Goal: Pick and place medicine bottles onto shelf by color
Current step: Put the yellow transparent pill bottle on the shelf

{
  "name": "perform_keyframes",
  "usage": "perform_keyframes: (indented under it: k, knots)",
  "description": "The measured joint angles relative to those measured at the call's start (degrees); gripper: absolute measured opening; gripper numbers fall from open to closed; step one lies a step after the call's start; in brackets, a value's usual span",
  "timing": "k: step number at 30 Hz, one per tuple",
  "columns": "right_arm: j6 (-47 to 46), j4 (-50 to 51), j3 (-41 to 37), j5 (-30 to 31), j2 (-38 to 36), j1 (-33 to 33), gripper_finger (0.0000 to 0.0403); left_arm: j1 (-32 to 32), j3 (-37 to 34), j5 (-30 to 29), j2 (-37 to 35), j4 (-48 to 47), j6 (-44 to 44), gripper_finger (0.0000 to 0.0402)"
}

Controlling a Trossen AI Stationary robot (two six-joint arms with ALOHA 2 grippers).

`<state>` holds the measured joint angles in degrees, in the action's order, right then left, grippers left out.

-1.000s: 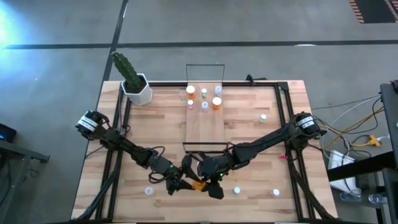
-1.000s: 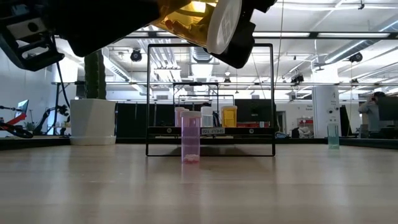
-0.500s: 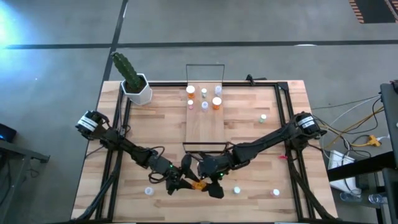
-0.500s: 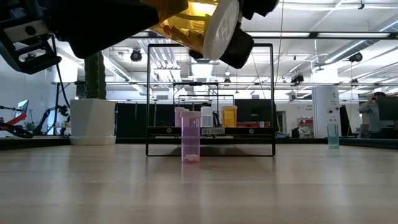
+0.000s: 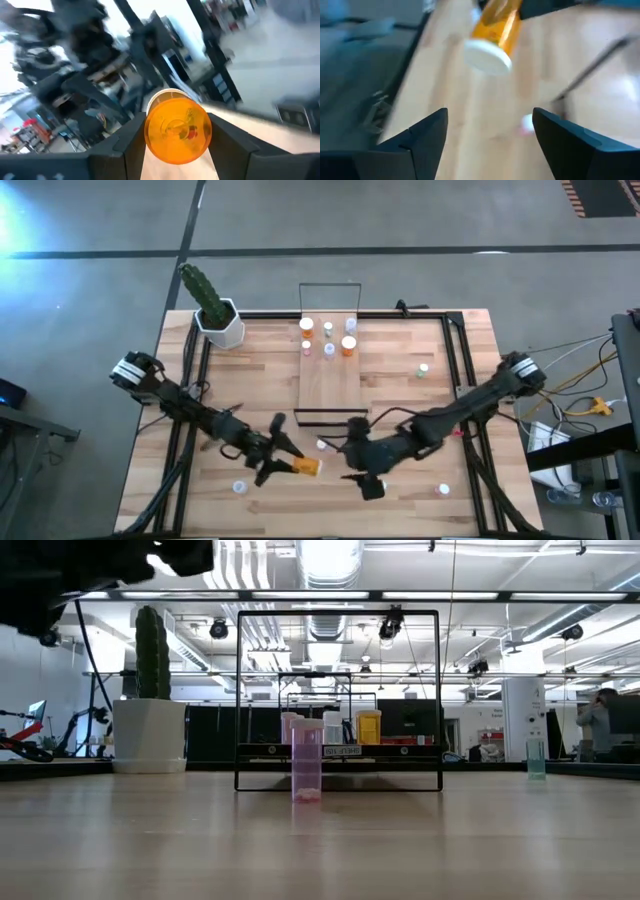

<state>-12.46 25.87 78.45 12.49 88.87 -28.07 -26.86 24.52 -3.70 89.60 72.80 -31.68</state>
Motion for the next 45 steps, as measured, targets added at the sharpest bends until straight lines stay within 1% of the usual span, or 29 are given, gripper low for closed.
perform_keyframes:
  k: [2, 4, 6, 8, 11, 14, 15, 17, 20, 24, 26, 30, 34, 37, 39, 45]
  knots:
    - [1.79, -1.57, -1.70, 8.35, -1.75, -1.64, 0.0274, 0.18, -2.87, 0.00, -0.60, 7.69, 2.27, 0.0162]
    - [4.77, -6.84, -4.66, 15.39, -2.69, -2.37, 0.0269, 0.43, -5.41, -0.07, -1.01, 16.39, 4.67, 0.0162]
    - [9.03, -14.73, -8.29, 19.37, -2.93, -2.37, 0.0264, 1.03, -6.00, -0.21, -2.76, 17.10, 6.35, 0.0162]
    - [14.84, -25.17, -12.30, 20.47, -2.67, -1.78, 0.0260, 1.23, -6.10, -1.13, -4.56, 17.27, 8.20, 0.0162]
    - [24.12, -42.48, -18.31, 19.84, -1.78, -0.20, 0.0256, 1.54, -5.47, -1.11, -6.53, 17.09, 8.54, 0.0162]
    - [30.95, -58.59, -24.02, 16.50, -1.30, 1.50, 0.0256, 2.19, -5.32, -0.86, -8.81, 17.32, 8.10, 0.0162]
    - [32.38, -63.94, -25.80, 14.55, -1.23, 2.25, 0.0256, 2.42, -5.37, -0.92, -9.50, 17.28, 7.54, 0.0162]
    - [34.66, -76.27, -29.12, 9.88, -0.71, 3.57, 0.0255, 2.97, -5.48, -0.75, -10.83, 17.14, 7.10, 0.0162]
    - [36.79, -91.80, -32.57, 4.00, 0.97, 5.84, 0.0254, 4.42, -5.22, 0.66, -13.05, 17.19, 7.05, 0.0162]
    - [37.13, -105.22, -32.91, 2.54, 3.99, 8.66, 0.0254, 6.90, -3.66, 2.41, -16.62, 17.12, 6.86, 0.0162]
    - [37.35, -107.11, -31.11, 1.06, 5.07, 10.15, 0.0255, 8.38, -2.71, 3.76, -18.21, 17.25, 6.88, 0.0162]
    - [34.02, -106.16, -25.61, -4.33, 6.95, 13.18, 0.0265, 11.20, -1.92, 5.80, -21.07, 16.91, 8.32, 0.0162]
    - [28.12, -102.85, -18.81, -10.98, 9.62, 16.13, 0.0277, 13.24, -1.76, 6.88, -21.04, 16.52, 10.22, 0.0162]
    - [24.22, -100.49, -14.42, -14.83, 12.18, 17.69, 0.0284, 13.80, -1.76, 7.16, -20.36, 16.61, 10.33, 0.0162]
    - [23.04, -100.29, -12.12, -15.87, 14.06, 18.09, 0.0287, 13.80, -1.76, 7.19, -20.05, 16.63, 10.32, 0.0162]
    - [24.05, -100.13, -7.61, -16.18, 18.04, 18.09, 0.0288, 13.80, -1.88, 7.17, -19.93, 16.65, 10.30, 0.0162]
